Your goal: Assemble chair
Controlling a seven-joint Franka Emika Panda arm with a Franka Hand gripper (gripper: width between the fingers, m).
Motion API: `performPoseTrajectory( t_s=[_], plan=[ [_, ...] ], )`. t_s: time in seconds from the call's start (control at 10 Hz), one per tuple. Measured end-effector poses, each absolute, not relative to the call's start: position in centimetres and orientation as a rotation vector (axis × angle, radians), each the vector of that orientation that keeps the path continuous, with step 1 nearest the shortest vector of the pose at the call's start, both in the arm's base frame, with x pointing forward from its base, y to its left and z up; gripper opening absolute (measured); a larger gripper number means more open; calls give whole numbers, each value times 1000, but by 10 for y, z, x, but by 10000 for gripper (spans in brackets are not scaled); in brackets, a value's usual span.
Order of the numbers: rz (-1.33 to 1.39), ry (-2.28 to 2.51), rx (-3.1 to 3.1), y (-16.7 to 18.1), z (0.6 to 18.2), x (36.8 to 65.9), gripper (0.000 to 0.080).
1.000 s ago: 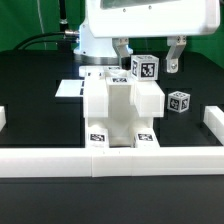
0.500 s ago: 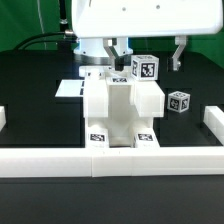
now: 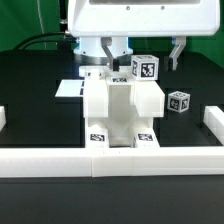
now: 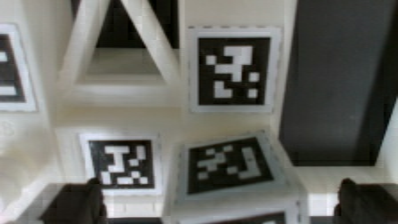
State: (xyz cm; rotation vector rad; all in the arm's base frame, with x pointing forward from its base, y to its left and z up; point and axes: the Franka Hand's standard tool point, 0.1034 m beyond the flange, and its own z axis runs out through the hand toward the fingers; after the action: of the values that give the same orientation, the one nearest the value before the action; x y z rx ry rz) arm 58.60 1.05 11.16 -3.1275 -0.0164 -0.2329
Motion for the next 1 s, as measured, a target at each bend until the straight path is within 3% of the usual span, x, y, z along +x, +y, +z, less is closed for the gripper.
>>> performPoseTrajectory(
  t_s=[0.2,0.4,0.5,0.6,1.0],
  plan=[
    [-232,-13,-3128,10,111,586,621],
    [-230,-2,-3127,10,111,586,333],
    [-230,28,-3126,10,110,586,333],
    [-229,44,-3125,10,110,585,266],
    [-228,744,-2990,10,109,586,266]
  ],
)
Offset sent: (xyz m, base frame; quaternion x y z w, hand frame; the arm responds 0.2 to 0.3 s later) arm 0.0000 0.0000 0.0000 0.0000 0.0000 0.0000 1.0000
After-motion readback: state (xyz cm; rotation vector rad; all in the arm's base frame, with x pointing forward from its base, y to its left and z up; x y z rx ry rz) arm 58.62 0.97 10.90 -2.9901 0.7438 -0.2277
